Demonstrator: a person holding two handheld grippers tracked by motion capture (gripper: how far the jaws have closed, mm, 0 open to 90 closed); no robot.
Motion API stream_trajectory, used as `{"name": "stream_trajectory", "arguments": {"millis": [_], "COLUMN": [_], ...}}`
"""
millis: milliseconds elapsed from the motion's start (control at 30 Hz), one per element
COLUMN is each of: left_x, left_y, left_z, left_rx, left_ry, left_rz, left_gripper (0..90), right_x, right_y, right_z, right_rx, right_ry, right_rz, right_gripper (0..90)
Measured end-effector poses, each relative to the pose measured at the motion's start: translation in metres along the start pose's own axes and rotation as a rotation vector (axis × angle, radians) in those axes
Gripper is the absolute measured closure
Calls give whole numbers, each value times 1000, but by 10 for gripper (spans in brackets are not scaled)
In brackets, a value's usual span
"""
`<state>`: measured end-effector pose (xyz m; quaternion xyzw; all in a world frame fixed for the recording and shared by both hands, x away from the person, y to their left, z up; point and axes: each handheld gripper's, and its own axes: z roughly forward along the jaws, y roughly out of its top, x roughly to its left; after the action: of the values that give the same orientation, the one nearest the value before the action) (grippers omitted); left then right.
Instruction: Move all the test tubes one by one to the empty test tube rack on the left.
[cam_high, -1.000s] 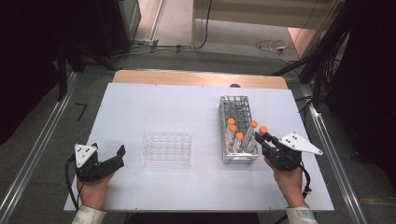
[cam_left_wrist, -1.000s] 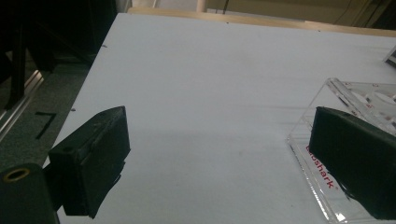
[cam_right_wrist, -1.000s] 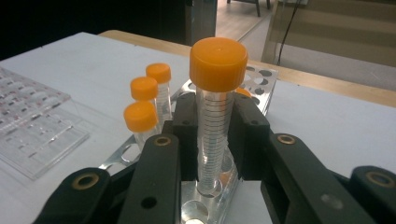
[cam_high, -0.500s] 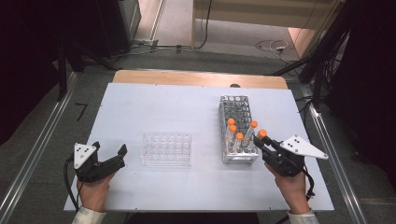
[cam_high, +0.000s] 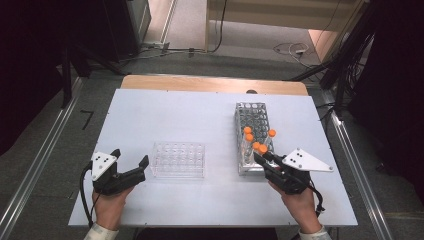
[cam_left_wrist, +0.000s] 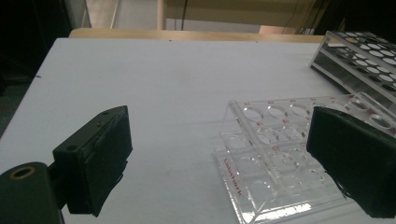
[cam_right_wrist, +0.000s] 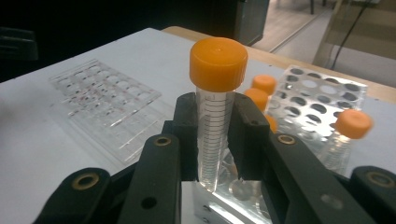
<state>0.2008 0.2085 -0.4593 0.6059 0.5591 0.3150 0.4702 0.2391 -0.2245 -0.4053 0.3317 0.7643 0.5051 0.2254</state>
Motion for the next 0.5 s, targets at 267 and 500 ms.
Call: {"name": "stream_trajectory", "arguments": {"millis": [267,500], "left_x": [-23,-49], "left_y": [7,11], "left_z": [1,2], "left_rx": [3,12], "left_ry": [-74,-160], "left_rz": [30,75], "left_gripper": [98,140], "right_x": [26,38], "right_y": [-7,-10], "right_z": [28,42], "right_rx": [51,80], "right_ry": [75,111], "right_rz": [-46,-62], "right_gripper": [718,718]}}
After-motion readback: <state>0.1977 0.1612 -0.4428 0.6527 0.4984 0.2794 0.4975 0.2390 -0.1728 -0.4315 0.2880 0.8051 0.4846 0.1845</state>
